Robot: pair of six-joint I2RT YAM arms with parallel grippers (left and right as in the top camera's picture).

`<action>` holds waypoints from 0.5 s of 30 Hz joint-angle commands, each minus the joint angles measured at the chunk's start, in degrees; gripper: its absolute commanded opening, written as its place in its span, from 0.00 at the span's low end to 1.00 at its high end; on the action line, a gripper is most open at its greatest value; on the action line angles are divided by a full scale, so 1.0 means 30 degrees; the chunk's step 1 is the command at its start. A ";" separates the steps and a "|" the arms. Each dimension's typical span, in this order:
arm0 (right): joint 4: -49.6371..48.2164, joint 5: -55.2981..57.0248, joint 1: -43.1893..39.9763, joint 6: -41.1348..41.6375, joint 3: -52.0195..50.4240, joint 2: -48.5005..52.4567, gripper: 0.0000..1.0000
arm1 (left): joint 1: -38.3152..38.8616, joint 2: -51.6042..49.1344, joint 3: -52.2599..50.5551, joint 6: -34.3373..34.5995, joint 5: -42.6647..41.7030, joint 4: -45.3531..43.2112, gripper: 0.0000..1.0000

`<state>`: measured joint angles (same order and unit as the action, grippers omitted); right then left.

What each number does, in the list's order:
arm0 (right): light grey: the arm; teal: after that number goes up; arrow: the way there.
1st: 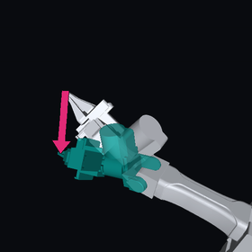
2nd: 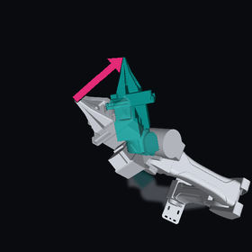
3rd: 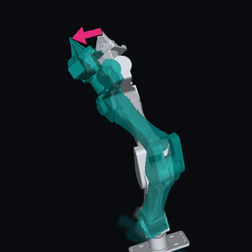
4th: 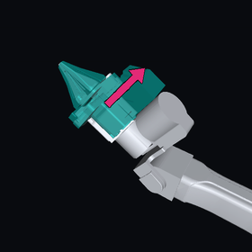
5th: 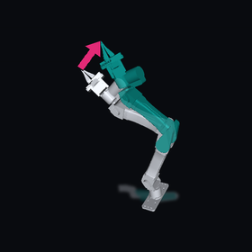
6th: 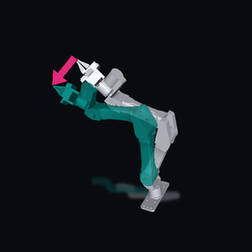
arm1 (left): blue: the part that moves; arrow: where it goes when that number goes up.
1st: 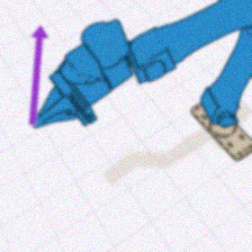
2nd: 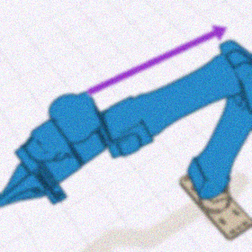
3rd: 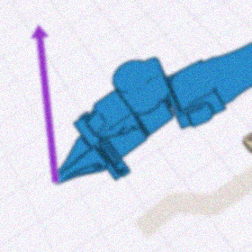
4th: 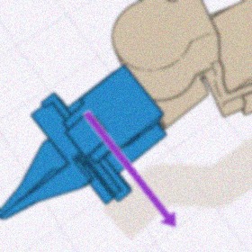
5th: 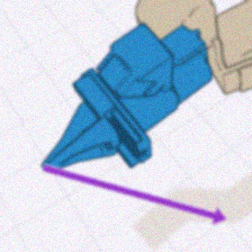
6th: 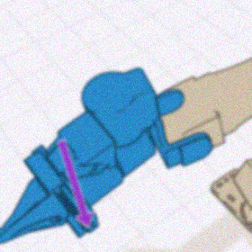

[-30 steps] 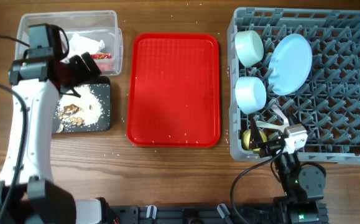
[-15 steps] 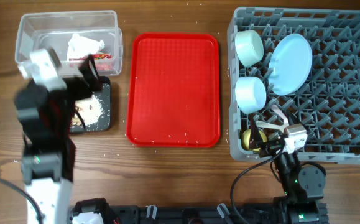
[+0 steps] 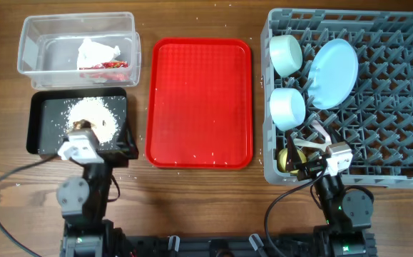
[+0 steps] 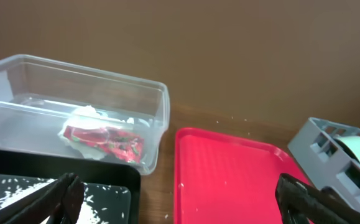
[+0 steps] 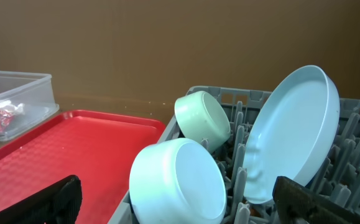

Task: Sort waste into correct bins and load items into the dishwasher rack

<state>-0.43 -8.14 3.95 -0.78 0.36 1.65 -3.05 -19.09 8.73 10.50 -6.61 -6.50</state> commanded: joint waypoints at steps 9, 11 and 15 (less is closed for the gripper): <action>-0.0080 -0.0248 0.0080 -0.0226 -0.0015 0.0022 1.00 | 0.1413 0.5297 -0.2805 -0.0459 0.1246 0.1005 1.00; -0.0080 -0.0248 0.0080 -0.0226 -0.0015 0.0022 1.00 | 0.1450 0.5719 -0.2805 -0.0452 0.1239 0.1661 1.00; -0.0080 -0.0248 0.0080 -0.0219 -0.0015 0.0022 1.00 | 0.1443 0.6317 -0.2805 -0.0444 0.1231 0.2994 1.00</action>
<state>-0.40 -8.12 3.95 -0.78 0.36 1.65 1.04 -2.02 0.80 10.13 -3.70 0.60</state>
